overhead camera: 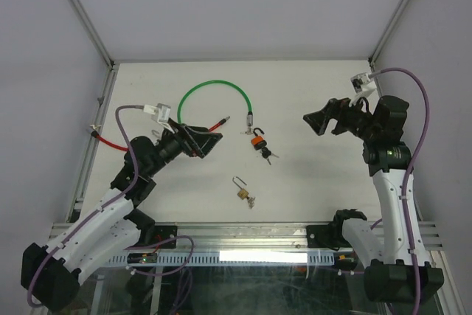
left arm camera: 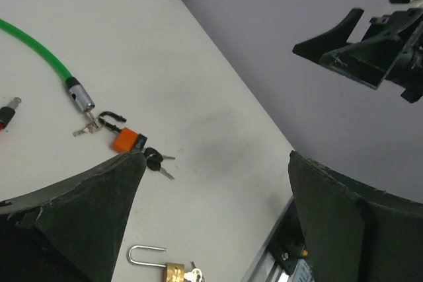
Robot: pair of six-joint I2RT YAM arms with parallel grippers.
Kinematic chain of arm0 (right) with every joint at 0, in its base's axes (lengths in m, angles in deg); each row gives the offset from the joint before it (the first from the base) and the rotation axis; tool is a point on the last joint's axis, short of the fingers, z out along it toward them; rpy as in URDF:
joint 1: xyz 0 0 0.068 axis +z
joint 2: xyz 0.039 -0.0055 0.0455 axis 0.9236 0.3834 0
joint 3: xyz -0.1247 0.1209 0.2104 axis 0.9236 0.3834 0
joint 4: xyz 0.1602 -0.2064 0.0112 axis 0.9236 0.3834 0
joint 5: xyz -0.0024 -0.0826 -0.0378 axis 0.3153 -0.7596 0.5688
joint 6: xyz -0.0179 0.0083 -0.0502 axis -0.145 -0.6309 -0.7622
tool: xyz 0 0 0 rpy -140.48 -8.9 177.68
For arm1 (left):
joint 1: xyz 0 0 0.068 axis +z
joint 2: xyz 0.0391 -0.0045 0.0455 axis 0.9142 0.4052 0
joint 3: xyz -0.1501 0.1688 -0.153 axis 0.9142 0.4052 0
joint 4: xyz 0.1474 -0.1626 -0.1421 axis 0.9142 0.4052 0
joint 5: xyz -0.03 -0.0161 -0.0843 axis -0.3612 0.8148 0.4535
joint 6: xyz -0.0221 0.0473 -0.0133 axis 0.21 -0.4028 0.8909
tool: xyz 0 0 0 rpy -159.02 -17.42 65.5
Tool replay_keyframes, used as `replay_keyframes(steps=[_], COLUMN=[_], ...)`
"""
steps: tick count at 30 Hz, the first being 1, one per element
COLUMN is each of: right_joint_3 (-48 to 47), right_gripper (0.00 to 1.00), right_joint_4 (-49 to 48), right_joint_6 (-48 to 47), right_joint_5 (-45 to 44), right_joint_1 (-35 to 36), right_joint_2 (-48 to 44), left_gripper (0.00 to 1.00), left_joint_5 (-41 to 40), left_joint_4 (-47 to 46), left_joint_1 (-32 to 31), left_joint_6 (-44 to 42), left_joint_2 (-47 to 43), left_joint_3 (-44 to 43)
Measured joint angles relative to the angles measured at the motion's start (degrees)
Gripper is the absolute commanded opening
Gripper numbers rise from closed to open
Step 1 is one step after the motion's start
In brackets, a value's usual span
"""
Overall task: Lock with the key
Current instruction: Pick up the lock from the center of the board.
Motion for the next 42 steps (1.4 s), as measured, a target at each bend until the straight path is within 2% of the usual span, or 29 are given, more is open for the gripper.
replay_keyframes(steps=[2,5,11,17,26,35,39,42], right_joint_3=[1.6,3.6,5.2,6.0,6.3,8.0,9.9,11.9], right_gripper=[1.00,1.00,1.00,1.00,1.00,1.00,1.00,1.00], right_joint_4=[-0.9,-1.2,0.5,2.0,5.1,5.7,4.3,2.8], right_joint_6=[-2.3,-6.6,-14.8,-20.0,-25.2,-27.6,-27.6,-27.9], right_joint_5=[3.5,7.1,12.9,18.2,20.3,22.1,22.4,21.2], right_joint_1=[0.0,0.0,-0.3,-0.6,-0.7,-0.1,3.7,11.3], right_joint_2=[0.0,-0.1,-0.2,1.0,4.3,5.9,7.1,8.9], left_gripper=[0.99,0.99,0.99,0.99,0.99,0.95,0.94,0.95], left_joint_5=[-5.1,-10.8,-17.9,-20.3,-20.8,-13.1,-11.6,-12.1], left_joint_4=[3.9,8.3,11.5,11.8,7.7,-3.0,-9.4,-12.3], left_joint_1=[-6.5,-12.0,-13.0,-13.0,-12.9,-12.9,-12.9,-12.9], left_joint_6=[-2.6,-5.8,-11.0,-12.4,-12.2,-6.1,-1.5,1.6], left_joint_2=[2.2,6.0,12.8,19.9,27.3,33.5,33.2,31.5], left_joint_3=[-2.7,-6.4,-7.5,-7.4,-5.9,-4.7,-0.6,4.0])
